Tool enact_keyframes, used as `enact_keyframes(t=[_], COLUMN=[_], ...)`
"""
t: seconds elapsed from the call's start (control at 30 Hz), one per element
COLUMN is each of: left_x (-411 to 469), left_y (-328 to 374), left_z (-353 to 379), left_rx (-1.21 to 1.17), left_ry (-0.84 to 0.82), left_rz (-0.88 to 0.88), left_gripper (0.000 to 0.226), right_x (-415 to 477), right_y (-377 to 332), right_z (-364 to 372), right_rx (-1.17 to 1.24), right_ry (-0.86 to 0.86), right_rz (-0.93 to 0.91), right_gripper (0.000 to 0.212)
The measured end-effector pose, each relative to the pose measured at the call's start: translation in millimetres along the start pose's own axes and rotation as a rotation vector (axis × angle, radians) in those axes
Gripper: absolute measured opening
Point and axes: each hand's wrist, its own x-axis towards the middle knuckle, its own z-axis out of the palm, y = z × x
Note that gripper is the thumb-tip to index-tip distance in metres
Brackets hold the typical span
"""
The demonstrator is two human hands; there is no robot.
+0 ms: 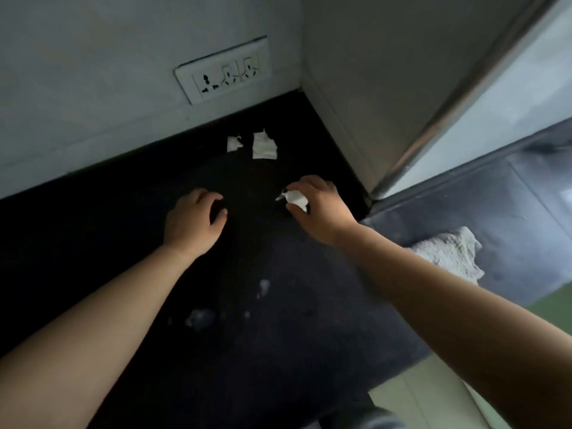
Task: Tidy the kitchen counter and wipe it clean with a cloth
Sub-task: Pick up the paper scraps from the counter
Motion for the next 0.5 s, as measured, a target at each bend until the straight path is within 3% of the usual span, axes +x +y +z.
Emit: enact_keyframes(t=[0.2,0.4,0.5], left_x=[21.6,25.2,27.0], left_y=[-44.9,-50.0,-50.8], left_z=[33.4,37.9,37.9], left_rx=[0.028,-0.044,-0.059], left_ry=[0.106,0.142,0.137], left_rz=[-0.008,-0.032,-0.034], left_gripper=[0.049,0.046,0.045], right_x=[38.2,67.7,97.8], right_y=[8.9,1.2,-14.5], right_z=[20.5,29.0,27.0], right_rx=[-0.19,-0.065,0.01], right_ry=[-0.114,-0.075,0.074], right_rz=[-0.005,-0.008,0.002], right_gripper=[0.044,0.023,0.02])
